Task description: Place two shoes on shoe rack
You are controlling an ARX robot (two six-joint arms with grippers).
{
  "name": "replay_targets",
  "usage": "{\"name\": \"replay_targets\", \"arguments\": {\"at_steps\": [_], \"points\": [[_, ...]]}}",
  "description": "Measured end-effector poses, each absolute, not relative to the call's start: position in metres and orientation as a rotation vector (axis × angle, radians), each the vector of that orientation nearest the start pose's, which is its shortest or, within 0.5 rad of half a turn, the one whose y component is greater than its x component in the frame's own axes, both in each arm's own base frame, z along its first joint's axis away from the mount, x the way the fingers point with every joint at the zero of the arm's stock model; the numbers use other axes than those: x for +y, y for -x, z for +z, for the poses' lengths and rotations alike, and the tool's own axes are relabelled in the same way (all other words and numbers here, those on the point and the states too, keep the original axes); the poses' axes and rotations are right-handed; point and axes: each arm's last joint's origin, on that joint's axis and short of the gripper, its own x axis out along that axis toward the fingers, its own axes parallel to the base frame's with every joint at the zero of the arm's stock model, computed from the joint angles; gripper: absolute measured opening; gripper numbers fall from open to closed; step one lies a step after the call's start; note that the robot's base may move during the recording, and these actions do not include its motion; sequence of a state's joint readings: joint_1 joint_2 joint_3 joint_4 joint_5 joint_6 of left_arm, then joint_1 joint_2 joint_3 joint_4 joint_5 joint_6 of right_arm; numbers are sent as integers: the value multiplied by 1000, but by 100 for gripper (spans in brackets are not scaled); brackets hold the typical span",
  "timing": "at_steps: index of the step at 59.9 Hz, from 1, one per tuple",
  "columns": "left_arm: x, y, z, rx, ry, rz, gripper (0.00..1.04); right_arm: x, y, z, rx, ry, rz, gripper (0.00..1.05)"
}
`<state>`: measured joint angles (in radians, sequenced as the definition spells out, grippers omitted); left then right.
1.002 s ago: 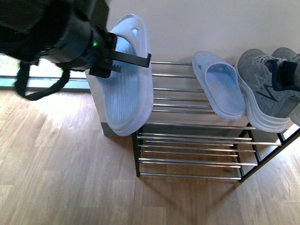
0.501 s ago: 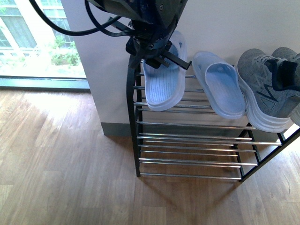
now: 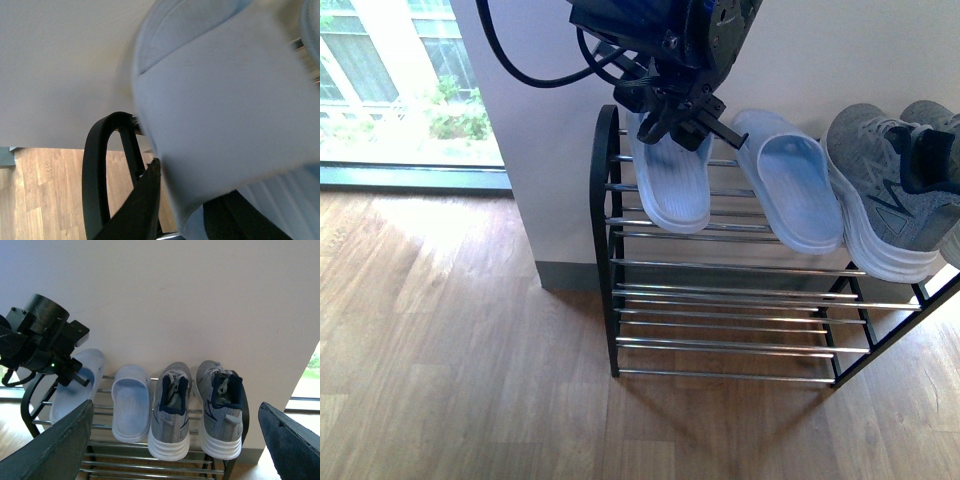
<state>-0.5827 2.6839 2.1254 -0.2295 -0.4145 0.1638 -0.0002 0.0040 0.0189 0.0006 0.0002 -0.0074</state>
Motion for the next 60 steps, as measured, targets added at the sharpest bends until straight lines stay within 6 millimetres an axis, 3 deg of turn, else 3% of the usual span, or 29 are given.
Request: {"name": "replay_targets", "arguments": {"at_steps": [11,20,24,36,41,46,53,56,58,60], "points": [[-297,-470,72,699,-522,-237,65,0,-97,170,-15,8,0,96],[-296,-459,85,708,-483,-291,88,0,-97,170,-15,8,0,96],[-295,-451,101,701,-433,-320,97,0,-97,170,-15,8,0,96],[-273,-410,176,656,-99,-434,95,0,-97,170,-15,8,0,96],[-248,-385,208,611,49,-384,95,0,-97,170,-15,8,0,96],[-214,-362,227,584,125,-295,95,0,-97,170,-15,7,-1,96],[-159,-327,235,547,148,-94,95,0,-97,170,-15,8,0,96],[-118,-300,234,518,120,64,95,0,-97,170,-15,8,0,96],[-102,-286,233,488,98,137,95,0,-97,170,-15,8,0,96],[-83,-268,234,407,93,124,91,0,-97,170,-15,7,0,96]]}}
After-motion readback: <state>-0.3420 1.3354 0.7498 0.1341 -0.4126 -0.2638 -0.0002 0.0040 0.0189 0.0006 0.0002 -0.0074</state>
